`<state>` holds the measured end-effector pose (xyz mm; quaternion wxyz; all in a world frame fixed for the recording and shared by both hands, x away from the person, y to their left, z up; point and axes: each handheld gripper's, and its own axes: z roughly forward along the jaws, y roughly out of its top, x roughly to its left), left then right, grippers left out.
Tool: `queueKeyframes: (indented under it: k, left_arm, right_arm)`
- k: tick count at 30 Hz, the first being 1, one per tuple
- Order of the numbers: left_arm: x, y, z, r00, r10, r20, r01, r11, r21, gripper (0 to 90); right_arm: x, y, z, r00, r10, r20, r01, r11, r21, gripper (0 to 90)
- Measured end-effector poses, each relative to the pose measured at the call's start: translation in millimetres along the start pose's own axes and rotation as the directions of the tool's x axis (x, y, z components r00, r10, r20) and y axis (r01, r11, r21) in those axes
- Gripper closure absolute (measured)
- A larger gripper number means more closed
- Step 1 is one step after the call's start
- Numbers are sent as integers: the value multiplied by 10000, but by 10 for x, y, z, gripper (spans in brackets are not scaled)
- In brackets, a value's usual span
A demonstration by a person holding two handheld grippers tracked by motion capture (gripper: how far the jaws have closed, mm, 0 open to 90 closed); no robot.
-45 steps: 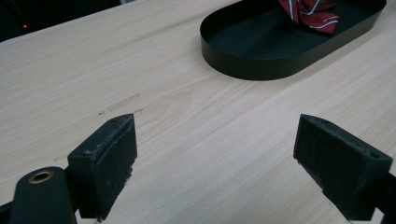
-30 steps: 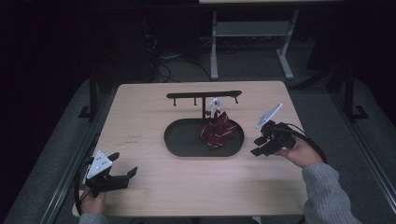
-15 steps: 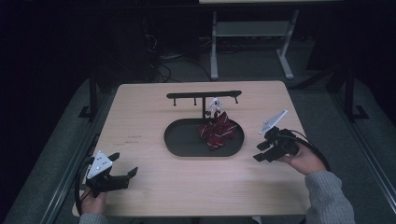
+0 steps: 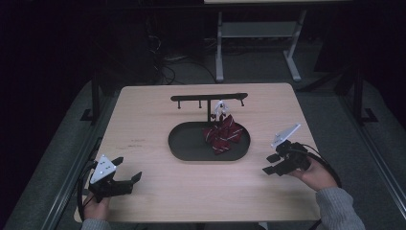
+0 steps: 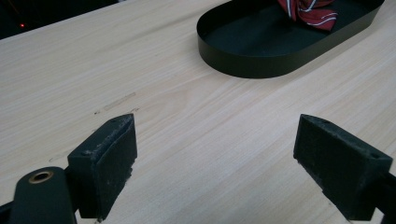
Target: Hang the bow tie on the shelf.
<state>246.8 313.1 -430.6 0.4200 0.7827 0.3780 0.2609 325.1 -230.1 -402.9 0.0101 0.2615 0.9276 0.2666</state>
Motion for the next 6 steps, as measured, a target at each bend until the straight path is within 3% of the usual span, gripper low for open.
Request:
queueKeyframes:
  k: [6]
  left_arm:
    - [-17,3,13,10000,-44,22,44,10000,4,131]
  right_arm:
    - [87,-138,28,9998,167,141,-161,9992,-362,443]
